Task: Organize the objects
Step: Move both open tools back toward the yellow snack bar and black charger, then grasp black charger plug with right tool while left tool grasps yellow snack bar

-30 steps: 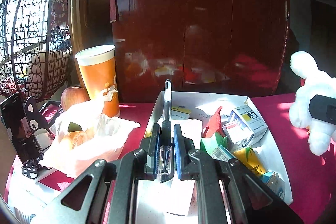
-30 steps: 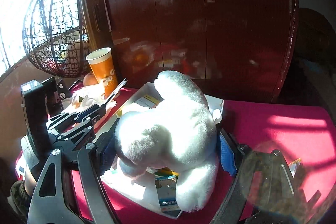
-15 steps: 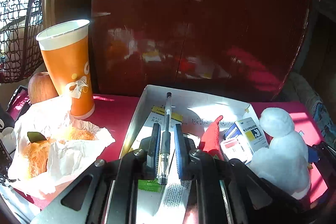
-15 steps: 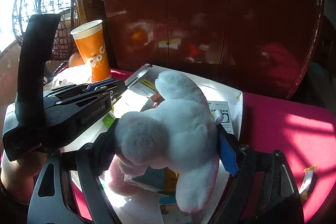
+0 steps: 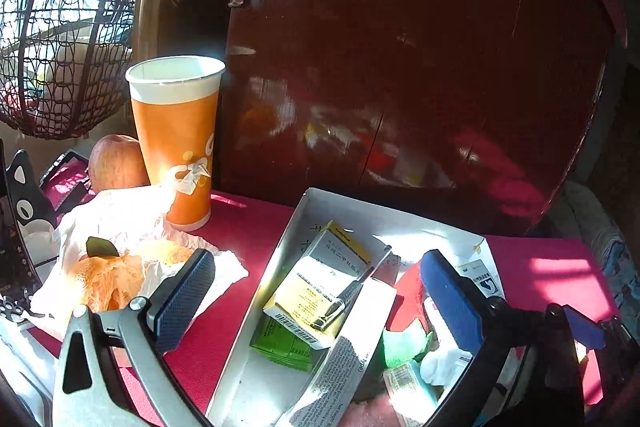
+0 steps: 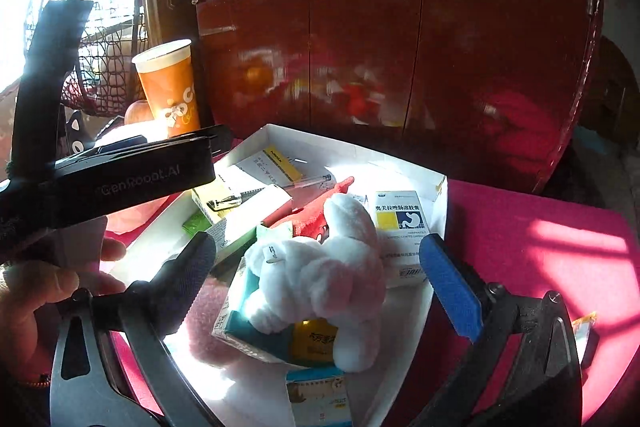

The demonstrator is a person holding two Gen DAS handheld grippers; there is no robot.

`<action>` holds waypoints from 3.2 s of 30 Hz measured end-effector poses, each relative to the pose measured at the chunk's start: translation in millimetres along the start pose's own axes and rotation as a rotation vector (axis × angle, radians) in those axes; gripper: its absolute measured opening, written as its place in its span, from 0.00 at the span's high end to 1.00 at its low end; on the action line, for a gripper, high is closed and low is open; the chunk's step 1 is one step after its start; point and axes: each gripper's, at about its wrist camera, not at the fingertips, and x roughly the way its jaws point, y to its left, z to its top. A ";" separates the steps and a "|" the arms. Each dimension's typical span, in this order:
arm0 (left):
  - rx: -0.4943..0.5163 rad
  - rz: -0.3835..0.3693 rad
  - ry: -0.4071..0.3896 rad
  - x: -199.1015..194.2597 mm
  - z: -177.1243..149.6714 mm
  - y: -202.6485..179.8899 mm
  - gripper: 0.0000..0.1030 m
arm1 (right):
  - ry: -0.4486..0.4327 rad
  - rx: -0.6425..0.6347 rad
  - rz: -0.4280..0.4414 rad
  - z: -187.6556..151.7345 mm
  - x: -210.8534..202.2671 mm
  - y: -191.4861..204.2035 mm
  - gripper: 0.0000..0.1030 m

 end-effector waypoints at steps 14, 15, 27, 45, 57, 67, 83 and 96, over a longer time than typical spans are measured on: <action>-0.170 -0.022 -0.117 -76.1 -27.2 21.3 0.00 | -0.049 0.153 -0.011 -37.1 -44.0 -32.3 0.00; -0.172 -0.027 -0.119 -77.4 -28.4 19.7 0.00 | -0.045 0.167 -0.011 -38.4 -44.3 -35.2 0.00; -0.029 -0.134 -0.052 -78.4 -43.4 -38.6 0.00 | -0.053 0.221 -0.037 -46.2 -59.3 -59.9 0.00; 0.083 -0.183 0.005 -79.6 -60.4 -91.2 0.00 | -0.047 0.346 -0.070 -62.1 -68.1 -109.2 0.00; 0.168 -0.262 0.061 -77.8 -82.1 -133.1 0.00 | -0.074 0.476 -0.144 -82.4 -93.5 -185.0 0.00; 0.333 -0.373 0.177 -64.2 -136.1 -199.6 0.00 | -0.076 0.625 -0.323 -129.9 -131.1 -301.6 0.00; 0.369 -0.376 0.253 -47.9 -154.5 -210.9 0.00 | 0.148 0.482 -0.454 -145.2 -51.7 -311.2 0.13; 0.377 -0.359 0.254 -39.7 -152.1 -210.6 0.00 | 0.209 0.399 -0.388 -137.2 -31.3 -288.1 0.71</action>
